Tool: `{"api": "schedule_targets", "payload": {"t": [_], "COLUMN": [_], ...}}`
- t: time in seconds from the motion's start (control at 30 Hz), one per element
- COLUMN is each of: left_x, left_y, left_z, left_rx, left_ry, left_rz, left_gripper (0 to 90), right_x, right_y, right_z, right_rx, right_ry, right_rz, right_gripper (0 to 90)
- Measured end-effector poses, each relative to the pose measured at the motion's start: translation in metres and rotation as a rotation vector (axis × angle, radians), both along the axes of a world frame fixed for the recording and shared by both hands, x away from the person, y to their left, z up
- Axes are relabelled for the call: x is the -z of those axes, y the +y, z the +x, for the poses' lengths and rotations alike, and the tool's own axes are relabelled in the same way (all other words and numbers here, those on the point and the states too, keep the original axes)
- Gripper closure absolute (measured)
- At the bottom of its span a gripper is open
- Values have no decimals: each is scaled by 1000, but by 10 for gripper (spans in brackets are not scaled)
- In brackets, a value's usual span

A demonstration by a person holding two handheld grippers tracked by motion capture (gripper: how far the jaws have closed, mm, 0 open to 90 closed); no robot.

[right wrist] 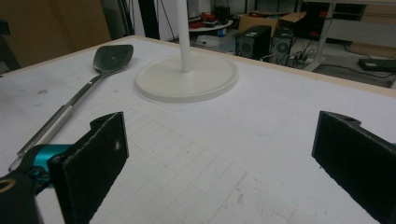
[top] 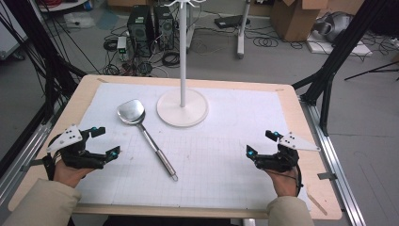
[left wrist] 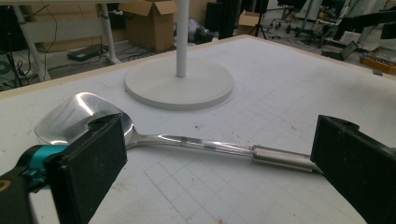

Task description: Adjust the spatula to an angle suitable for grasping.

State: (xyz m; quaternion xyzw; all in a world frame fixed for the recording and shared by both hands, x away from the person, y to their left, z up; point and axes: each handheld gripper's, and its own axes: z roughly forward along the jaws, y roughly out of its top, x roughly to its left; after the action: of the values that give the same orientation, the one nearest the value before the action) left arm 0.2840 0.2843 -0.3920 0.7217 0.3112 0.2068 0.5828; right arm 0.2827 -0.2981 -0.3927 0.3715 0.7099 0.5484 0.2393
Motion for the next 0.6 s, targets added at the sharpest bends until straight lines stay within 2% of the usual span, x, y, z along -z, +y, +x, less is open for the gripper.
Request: {"api": "schedule_targets", "payload": {"t": [0.23,0.5,0.6], "left_x": [1,-2,-3], "left_y": [-1,2,2], "left_z": [0,-2,-1], "left_rx": [1,3,13], "left_ry": [4,8,7], "left_rz": [4,-3,11], "left_gripper": [39,39,39], "right_x": [-1,-1,-2], "right_y": [-3,0,0], "right_z": [-3,-2,-3], "right_rx": [5,1,-3], "right_ry": [-1,-4,-8], "right_rz": [15,4,-2], "right_gripper": [28,28,28]}}
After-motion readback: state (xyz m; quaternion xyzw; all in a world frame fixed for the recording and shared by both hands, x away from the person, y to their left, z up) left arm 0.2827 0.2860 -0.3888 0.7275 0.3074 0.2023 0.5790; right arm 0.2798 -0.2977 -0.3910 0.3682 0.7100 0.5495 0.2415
